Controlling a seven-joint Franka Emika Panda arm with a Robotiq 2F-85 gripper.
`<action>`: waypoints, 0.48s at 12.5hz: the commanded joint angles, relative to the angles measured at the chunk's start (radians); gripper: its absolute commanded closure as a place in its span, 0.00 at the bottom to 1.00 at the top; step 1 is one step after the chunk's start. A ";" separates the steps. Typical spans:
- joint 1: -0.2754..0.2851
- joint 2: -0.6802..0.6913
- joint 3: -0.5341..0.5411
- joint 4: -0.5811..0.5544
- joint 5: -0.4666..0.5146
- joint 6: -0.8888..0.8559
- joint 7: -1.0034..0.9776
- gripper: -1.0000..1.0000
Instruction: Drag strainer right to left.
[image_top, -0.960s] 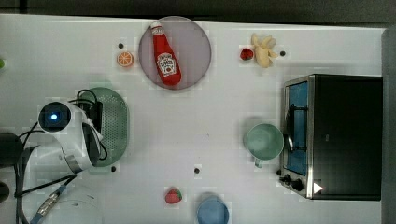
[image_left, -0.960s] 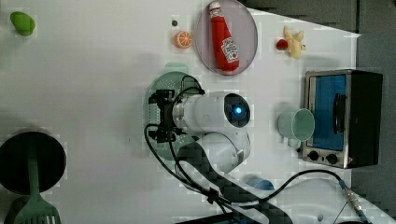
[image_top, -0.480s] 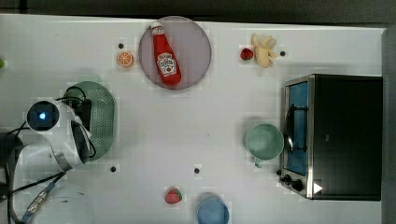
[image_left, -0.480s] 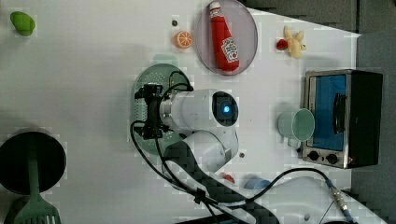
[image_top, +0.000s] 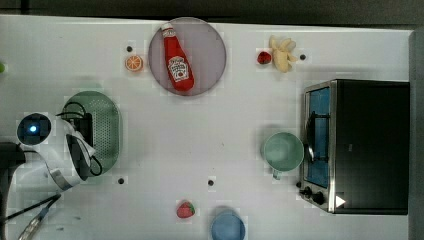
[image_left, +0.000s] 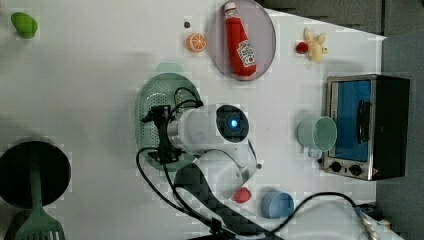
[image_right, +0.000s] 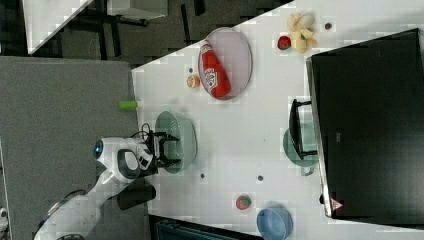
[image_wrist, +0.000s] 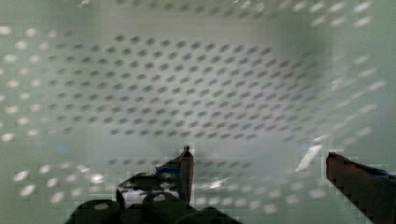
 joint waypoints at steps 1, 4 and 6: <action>-0.009 -0.235 -0.096 0.019 -0.001 -0.153 -0.226 0.00; -0.021 -0.416 -0.246 0.024 -0.028 -0.258 -0.433 0.00; -0.034 -0.518 -0.368 0.027 -0.083 -0.327 -0.571 0.00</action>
